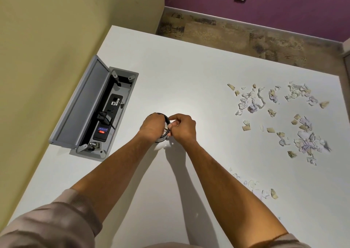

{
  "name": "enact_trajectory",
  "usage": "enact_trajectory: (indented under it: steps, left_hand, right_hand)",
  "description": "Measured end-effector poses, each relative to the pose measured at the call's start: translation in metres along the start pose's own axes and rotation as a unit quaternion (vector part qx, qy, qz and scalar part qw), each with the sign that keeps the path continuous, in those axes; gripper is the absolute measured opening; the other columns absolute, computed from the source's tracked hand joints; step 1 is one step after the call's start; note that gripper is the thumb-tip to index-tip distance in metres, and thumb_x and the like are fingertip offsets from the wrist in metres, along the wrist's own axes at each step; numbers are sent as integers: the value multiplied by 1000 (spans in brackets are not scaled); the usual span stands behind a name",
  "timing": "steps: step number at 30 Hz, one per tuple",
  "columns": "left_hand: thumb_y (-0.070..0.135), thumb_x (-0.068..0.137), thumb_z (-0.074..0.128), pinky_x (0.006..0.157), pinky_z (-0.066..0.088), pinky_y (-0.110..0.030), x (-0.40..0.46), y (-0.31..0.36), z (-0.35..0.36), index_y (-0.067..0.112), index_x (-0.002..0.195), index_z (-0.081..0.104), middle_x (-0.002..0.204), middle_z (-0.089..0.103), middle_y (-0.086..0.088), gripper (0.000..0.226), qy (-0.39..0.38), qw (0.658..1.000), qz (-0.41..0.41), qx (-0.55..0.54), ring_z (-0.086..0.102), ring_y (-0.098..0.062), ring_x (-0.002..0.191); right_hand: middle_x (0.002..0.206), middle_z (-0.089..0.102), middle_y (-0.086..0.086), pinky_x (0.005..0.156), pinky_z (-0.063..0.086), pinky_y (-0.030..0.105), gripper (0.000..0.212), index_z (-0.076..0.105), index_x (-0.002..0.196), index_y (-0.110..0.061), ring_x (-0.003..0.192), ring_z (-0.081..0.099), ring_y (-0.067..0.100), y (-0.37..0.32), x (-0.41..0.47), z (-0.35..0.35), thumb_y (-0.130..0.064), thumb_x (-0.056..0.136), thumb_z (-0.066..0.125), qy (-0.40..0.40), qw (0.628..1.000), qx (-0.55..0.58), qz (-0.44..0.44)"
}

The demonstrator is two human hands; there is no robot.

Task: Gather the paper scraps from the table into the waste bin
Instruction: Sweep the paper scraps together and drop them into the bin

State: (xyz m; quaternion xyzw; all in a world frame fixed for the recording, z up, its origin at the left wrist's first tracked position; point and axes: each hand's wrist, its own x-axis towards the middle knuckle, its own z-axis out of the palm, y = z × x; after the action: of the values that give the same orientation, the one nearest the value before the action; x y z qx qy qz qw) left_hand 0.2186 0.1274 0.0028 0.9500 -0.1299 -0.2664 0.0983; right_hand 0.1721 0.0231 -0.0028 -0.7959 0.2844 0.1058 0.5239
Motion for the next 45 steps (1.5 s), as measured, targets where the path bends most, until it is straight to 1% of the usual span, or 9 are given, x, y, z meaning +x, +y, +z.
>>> enact_trajectory:
  steps: [7, 11, 15, 21, 26, 31, 36, 40, 45]
  left_hand:
    - [15, 84, 64, 68, 46, -34, -9, -1, -8, 7, 92, 64, 101, 65, -16, 11, -4, 999, -18, 27, 63, -35, 91]
    - [13, 85, 64, 69, 47, -34, -22, 4, -24, 8, 103, 66, 103, 64, -15, 18, 9, 998, -28, 57, 63, -35, 93]
    - [5, 86, 55, 64, 43, -35, -44, 14, -33, 7, 94, 66, 99, 65, -15, 14, 86, 993, -1, 76, 61, -37, 88]
    - [1, 93, 51, 79, 52, -44, -77, 42, -5, -4, 100, 66, 109, 66, -17, 17, 235, 958, 145, -74, 62, -38, 99]
    - [6, 95, 53, 99, 43, -37, -97, 72, 47, -3, 119, 64, 126, 61, -17, 27, 190, 945, 252, -85, 56, -32, 120]
    - [18, 100, 46, 104, 34, -31, -125, 99, 108, -1, 128, 55, 133, 54, -16, 35, 100, 949, 290, -71, 48, -31, 127]
    - [30, 102, 39, 116, 25, -40, -147, 118, 164, 2, 145, 36, 151, 36, -13, 52, -10, 951, 307, -44, 27, -28, 142]
    - [35, 102, 39, 115, 20, -36, -152, 128, 191, 0, 148, 28, 155, 28, -15, 59, -22, 952, 304, 4, 20, -28, 145]
    - [47, 98, 43, 109, 28, -44, -144, 139, 214, -2, 146, 30, 149, 31, -18, 70, -20, 960, 277, 21, 28, -34, 138]
  right_hand:
    - [75, 70, 13, 46, 55, 22, 17, 69, 93, -2, 53, 63, 21, -3, -9, -13, 4, 80, 60, 5, 999, 41, 9]
    - [87, 70, 20, 59, 57, 32, 21, 68, 94, -2, 54, 59, 23, 0, -18, -21, 6, 84, 51, 31, 996, 81, 27]
    - [87, 69, 16, 56, 53, 24, 27, 68, 91, -7, 56, 61, 18, 14, -34, -33, 2, 86, 43, 70, 994, 85, 15]
    - [94, 70, 11, 72, 61, 38, 27, 71, 99, -11, 78, 70, 22, 62, -67, -64, -2, 91, 47, 116, 987, 111, 16]
    - [103, 73, -1, 69, 44, 7, 23, 73, 104, -15, 91, 66, 12, 117, -97, -97, -7, 92, 55, 152, 986, 71, -4]
    - [114, 71, -1, 90, 46, 19, 22, 70, 111, -15, 103, 64, 12, 180, -136, -131, -13, 95, 54, 193, 981, 15, -1]
    - [124, 65, -2, 97, 39, 22, 25, 66, 118, -16, 117, 58, 17, 251, -168, -165, -21, 96, 55, 226, 972, -64, -4]
    - [136, 56, -1, 107, 35, 29, 37, 57, 129, -15, 130, 47, 19, 298, -186, -189, -28, 94, 56, 230, 963, -136, 15]
    - [159, 24, 8, 120, 18, 36, 68, 26, 151, -8, 148, 17, 21, 341, -196, -207, -40, 96, 51, 179, 956, -226, 60]
